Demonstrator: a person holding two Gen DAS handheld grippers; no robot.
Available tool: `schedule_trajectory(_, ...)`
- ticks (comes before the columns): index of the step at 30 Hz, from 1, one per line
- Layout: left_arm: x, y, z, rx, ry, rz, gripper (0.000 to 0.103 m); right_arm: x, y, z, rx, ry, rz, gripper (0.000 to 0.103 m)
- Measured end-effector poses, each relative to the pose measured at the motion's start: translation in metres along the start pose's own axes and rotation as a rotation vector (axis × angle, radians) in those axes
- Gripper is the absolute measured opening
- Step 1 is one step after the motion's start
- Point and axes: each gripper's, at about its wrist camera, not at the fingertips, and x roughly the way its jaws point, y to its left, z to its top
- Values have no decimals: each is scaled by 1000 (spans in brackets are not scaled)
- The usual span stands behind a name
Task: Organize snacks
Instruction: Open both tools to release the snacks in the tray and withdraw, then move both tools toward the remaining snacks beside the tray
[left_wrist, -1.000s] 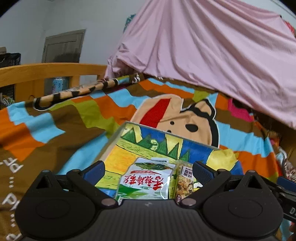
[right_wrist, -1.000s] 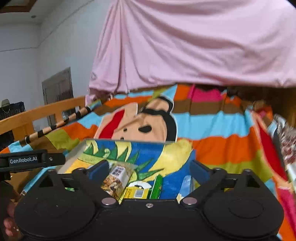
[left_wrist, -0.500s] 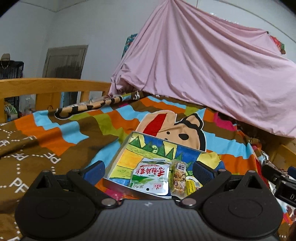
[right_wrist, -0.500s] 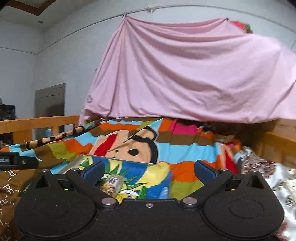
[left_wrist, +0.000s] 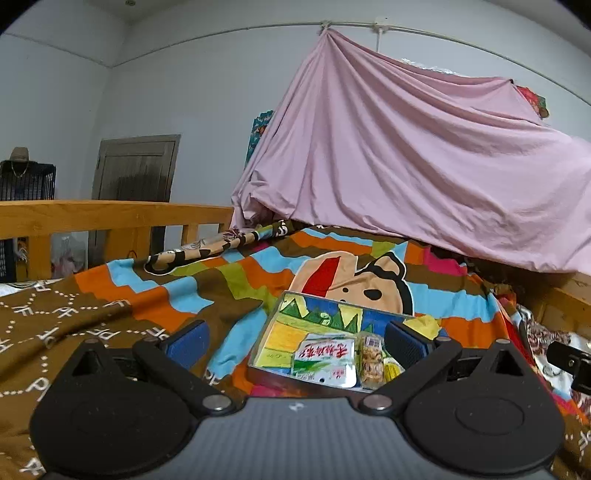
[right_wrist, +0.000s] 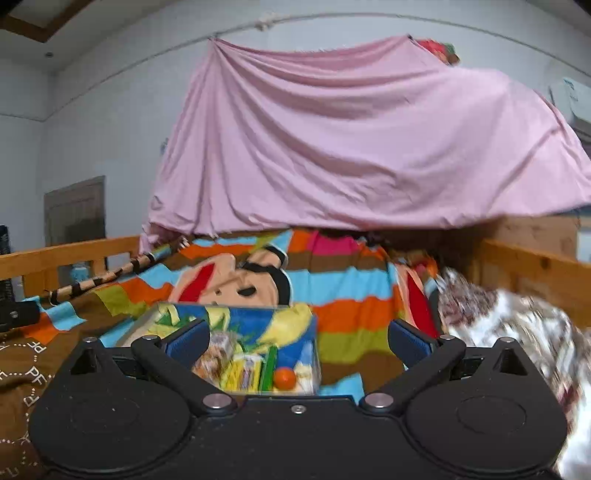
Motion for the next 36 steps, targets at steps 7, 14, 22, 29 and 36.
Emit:
schedule_trajectory(7,-25,12,-13,15,50,37,103,-19,4,-14,26,80,-29,102)
schedule_trajectory(14,-43,23,-19,43,39,59,103,-36,16,-24,-17,101,-44,102)
schedule_trajectory(22,-39,25,-32,80,96,57,103,-29,28,-32,-60,187,6,102)
schedule_trajectory(29,-33,26,-43,98,136,53,103,-17,35,-37,-76,249,32,102)
schedule_trajectory(36,-29,26,-40,87,158,40,103,-16,36,-35,-76,269,80,102)
